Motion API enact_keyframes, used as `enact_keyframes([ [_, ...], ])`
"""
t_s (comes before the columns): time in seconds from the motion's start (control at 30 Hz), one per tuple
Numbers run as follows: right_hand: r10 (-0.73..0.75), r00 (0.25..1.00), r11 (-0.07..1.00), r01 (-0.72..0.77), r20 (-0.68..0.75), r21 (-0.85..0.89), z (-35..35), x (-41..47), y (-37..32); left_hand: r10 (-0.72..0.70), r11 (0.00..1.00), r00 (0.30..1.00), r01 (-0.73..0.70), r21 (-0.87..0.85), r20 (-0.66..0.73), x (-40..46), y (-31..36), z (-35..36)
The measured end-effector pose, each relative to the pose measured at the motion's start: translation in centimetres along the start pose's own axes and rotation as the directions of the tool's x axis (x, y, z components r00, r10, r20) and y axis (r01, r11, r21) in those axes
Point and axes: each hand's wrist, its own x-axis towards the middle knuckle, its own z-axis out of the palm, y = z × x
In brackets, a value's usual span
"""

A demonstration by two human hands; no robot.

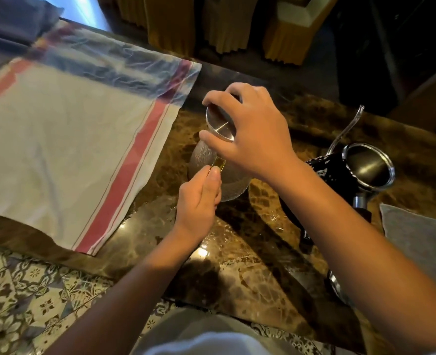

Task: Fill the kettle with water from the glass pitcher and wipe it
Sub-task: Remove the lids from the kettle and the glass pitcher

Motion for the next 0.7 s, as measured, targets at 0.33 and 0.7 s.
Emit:
enact_keyframes([
  [0.33,0.044,0.999,0.994,-0.047,0.027,0.098,-0.2,0.3,0.2,0.021,0.999,1.000,-0.021,-0.025,0.015,0.1,-0.5,-0.2],
  [0.7,0.329,0.926,0.246,-0.272,0.184,0.931,-2.8,0.2,2.0,0.016,0.998,0.999,-0.014,-0.067,0.032,0.2,-0.3,-0.3],
])
